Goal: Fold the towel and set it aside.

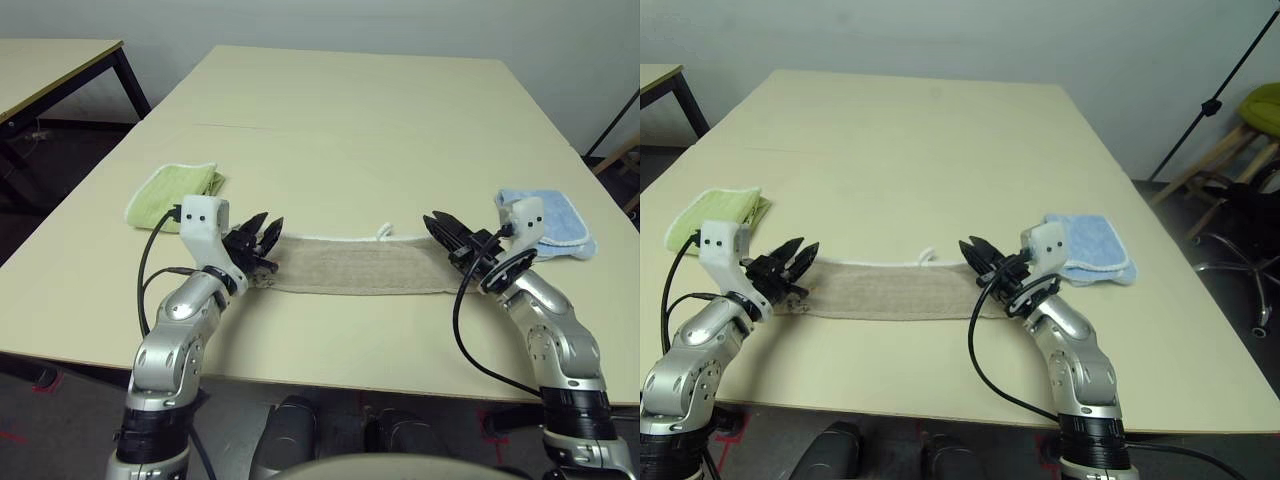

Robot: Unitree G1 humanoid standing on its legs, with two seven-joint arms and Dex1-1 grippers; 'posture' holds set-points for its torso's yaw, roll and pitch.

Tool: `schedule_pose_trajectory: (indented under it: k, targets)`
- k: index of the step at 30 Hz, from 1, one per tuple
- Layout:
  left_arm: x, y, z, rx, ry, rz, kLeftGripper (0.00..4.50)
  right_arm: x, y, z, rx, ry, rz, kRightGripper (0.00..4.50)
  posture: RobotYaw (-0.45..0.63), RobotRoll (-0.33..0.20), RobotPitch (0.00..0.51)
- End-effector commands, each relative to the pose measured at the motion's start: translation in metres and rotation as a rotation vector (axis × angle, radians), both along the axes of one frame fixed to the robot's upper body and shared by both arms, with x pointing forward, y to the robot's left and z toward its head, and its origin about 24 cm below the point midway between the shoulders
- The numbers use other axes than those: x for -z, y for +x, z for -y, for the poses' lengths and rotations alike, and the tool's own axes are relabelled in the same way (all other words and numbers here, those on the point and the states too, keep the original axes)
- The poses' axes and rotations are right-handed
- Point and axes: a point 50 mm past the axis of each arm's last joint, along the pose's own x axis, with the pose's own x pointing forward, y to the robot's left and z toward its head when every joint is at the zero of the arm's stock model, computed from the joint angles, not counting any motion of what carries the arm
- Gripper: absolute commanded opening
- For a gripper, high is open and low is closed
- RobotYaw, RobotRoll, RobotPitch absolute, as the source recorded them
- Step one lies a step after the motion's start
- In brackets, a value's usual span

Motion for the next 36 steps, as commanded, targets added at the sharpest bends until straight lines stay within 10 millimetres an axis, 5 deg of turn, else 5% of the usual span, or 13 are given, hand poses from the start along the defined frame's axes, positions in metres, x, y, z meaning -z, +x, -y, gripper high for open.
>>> schedule_pose_trajectory:
  k: [1,21,27,32,36]
  targets:
    - [0.013,0.000,-0.006,-0.021,0.021,-0.036,0.03,0.012,0.000,0.003,0.017,-0.061,-0.054,0.00,0.15,0.000,0.090]
    - [0.054,-0.006,-0.063,-0.155,0.108,-0.129,0.03,0.054,-0.004,0.038,0.191,-0.210,-0.287,0.00,0.17,0.000,0.084]
    - [0.050,0.001,-0.077,-0.156,0.136,-0.101,0.03,0.052,-0.004,0.050,0.237,-0.200,-0.279,0.00,0.16,0.000,0.082]
    - [0.033,0.009,-0.073,-0.075,0.106,-0.031,0.03,0.033,-0.007,0.052,0.239,-0.030,-0.223,0.00,0.16,0.000,0.083]
    - [0.019,0.012,-0.066,0.027,0.100,0.040,0.93,0.016,-0.015,0.055,0.229,0.114,-0.217,0.38,0.16,0.000,0.083]
